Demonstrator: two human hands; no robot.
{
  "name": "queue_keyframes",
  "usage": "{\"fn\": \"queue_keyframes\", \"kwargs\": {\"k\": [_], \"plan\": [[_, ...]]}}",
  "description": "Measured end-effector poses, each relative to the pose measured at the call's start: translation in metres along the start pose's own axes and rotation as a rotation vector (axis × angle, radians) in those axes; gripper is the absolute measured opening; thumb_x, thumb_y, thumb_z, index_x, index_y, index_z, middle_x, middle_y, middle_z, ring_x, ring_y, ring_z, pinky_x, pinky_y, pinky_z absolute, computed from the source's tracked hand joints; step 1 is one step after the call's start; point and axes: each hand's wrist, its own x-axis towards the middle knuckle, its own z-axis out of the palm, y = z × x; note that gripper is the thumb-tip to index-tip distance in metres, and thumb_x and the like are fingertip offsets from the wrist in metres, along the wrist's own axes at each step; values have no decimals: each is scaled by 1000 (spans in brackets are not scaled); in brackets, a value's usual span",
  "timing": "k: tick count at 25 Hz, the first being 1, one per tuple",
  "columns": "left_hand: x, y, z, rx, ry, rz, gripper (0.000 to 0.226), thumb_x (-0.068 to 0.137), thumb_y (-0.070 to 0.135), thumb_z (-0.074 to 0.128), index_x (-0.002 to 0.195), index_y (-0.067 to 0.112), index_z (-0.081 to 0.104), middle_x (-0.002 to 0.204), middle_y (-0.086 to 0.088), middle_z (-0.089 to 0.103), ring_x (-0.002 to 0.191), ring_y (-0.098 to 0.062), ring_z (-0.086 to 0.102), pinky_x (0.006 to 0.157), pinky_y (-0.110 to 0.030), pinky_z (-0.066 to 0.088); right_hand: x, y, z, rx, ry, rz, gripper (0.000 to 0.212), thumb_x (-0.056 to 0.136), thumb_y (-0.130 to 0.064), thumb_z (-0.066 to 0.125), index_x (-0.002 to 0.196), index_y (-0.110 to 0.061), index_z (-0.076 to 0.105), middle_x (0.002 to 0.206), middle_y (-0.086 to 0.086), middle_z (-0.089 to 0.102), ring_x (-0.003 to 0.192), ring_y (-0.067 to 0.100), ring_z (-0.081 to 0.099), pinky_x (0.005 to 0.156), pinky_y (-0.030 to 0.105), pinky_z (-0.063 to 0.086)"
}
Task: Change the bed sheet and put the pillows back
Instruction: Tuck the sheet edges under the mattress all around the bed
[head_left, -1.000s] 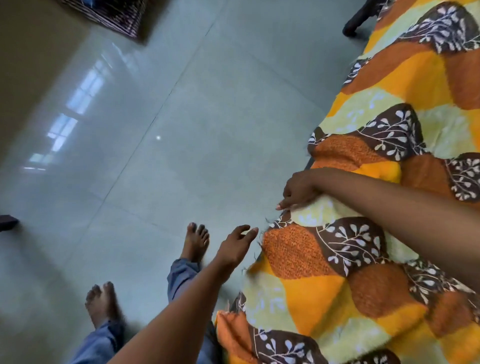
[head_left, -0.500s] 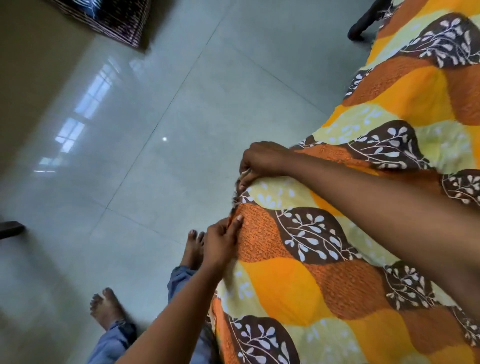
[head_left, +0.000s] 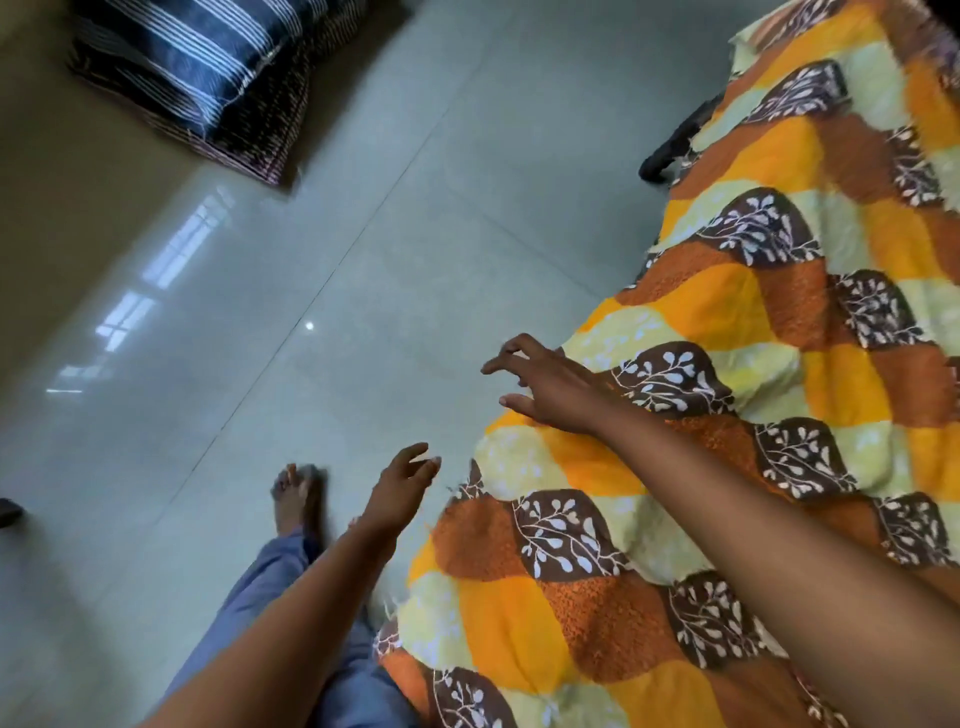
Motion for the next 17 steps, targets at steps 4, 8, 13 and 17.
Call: {"fn": "queue_keyframes", "kwargs": {"k": [4,8,13,17], "plan": [[2,65,9,-68,-32,18,32,97,15,44,127,6,50,105,-6,59,93,-20,53,64,-20,38,-32,34,-75,47,9,125,25,90,-21,59,115,-24,61,116,-1,52,94,15,59,78,26,43],[19,136,22,-86,-109,30,30,98,19,43,123,6,52,98,-3,60,95,-18,54,65,-19,39,-32,74,-147,97,44,223,20,91,-17,59,109,-16,66,111,2,57,88,12,54,77,22,41],[66,203,52,-73,-183,42,15,93,35,51,102,25,57,112,-4,63,98,-17,57,83,-27,44,36,144,-201,-33,-93,279,21,90,-18,58,108,-15,68,114,5,64,104,20,57,80,21,38],[111,223,93,7,-228,69,25,90,34,56,111,20,60,118,11,47,98,-4,50,88,-9,39,108,191,-209,-158,-322,191,30,94,-32,52,122,-21,58,126,4,56,120,22,48,95,30,38]]}}
